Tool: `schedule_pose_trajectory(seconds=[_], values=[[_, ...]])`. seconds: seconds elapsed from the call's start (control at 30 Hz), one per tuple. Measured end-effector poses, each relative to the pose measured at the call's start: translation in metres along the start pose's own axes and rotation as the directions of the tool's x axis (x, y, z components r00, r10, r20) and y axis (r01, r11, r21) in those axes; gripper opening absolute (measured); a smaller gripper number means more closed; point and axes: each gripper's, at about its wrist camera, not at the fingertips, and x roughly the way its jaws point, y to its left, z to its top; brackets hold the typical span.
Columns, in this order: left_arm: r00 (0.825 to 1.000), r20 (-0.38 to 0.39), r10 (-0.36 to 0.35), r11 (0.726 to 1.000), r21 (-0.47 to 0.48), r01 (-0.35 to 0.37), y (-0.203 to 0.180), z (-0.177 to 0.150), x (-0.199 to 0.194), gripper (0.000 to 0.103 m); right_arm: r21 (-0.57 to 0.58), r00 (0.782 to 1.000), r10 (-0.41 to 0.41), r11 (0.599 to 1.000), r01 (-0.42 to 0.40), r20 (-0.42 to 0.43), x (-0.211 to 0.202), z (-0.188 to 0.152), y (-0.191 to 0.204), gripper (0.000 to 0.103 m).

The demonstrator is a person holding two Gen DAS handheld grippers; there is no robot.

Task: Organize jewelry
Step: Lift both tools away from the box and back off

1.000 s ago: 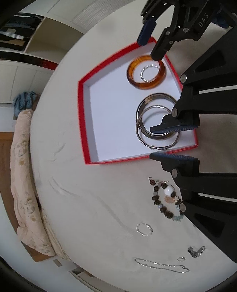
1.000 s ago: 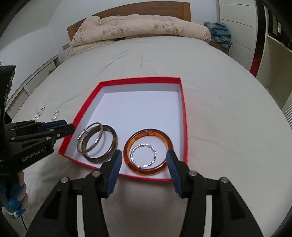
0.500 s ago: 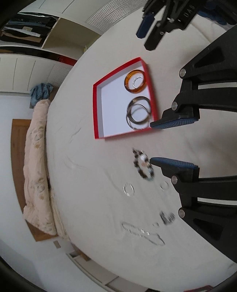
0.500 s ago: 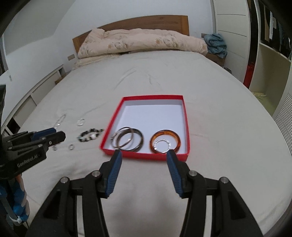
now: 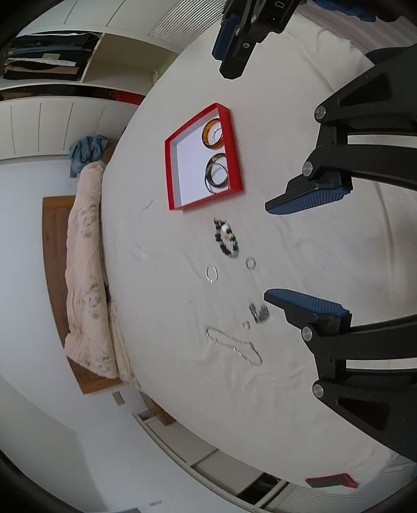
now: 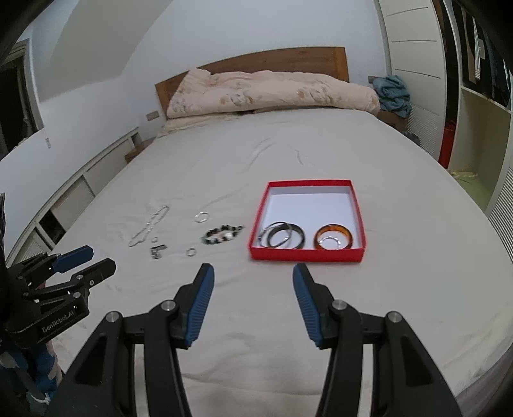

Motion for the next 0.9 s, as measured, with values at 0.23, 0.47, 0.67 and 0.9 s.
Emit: schedule_pose_trajectory(seconds=[0.23,0.47,0.67,0.9], values=[[0.999,0.035,0.038,0.999,-0.034,-0.037,0.025,-0.015,-0.032,0.049,-0.022,1.000,0.017,1.000,-0.016,0.026,-0.023,-0.008,0.023,0.050],[0.995,0.071,0.065,0.996,-0.060,-0.061,0.040,-0.026,-0.060,0.050,-0.033,0.999,0.031,0.999,-0.030,0.043,-0.040,-0.015,0.039,0.050],[0.992,0.091,0.092,0.992,-0.097,-0.083,0.053,-0.036,-0.079,0.051,-0.057,0.997,0.043,0.998,-0.039,0.061,-0.057,-0.019,0.055,0.050],[0.988,0.112,0.105,0.988,-0.128,-0.090,0.068,-0.057,-0.100,0.051,-0.091,0.994,0.056,0.995,-0.048,0.090,-0.079,-0.019,0.072,0.050]])
